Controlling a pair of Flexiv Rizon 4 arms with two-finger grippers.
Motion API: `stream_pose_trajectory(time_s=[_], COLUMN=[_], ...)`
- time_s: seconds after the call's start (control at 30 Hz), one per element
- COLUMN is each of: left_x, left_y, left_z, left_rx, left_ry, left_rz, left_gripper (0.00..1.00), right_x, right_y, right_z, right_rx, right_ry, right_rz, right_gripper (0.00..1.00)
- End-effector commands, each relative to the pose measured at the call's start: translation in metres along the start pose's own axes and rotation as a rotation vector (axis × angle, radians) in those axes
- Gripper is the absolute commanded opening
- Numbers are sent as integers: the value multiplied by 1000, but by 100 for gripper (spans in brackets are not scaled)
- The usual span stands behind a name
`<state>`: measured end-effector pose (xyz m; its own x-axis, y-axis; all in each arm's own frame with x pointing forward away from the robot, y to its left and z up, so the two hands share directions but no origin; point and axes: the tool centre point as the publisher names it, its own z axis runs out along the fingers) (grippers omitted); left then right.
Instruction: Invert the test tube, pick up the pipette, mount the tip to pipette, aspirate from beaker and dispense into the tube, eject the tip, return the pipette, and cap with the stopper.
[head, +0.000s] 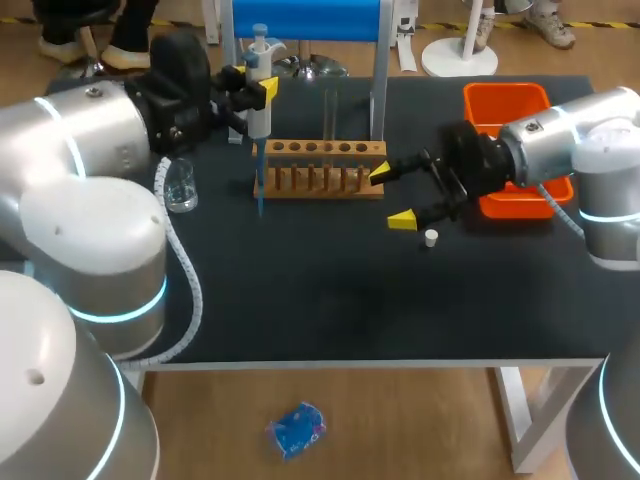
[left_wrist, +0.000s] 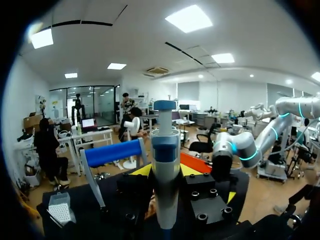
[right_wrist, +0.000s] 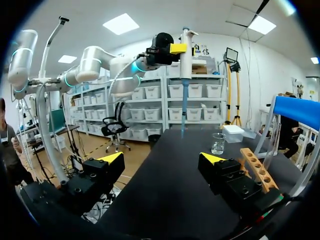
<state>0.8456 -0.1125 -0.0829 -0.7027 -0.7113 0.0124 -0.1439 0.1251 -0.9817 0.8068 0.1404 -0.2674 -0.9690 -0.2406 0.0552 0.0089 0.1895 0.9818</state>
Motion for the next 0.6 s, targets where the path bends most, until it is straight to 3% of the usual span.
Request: stream_pose_trajectory(time_s=[0.03,0.43,0.6], left_x=[6,6,-31], left_y=[7,7,9], left_z=[7,7,1], left_rx=[44,44,53], left_ry=[-109,-109,-87], left_rz=[0,0,3], left_gripper=[0,0,0], right_x=[0,0,0], right_y=[1,1,1], right_z=[-1,-1,-1], right_rx=[2,2,2], right_ry=[2,2,2], right_rz=[0,0,0], right_gripper=[100,100,100])
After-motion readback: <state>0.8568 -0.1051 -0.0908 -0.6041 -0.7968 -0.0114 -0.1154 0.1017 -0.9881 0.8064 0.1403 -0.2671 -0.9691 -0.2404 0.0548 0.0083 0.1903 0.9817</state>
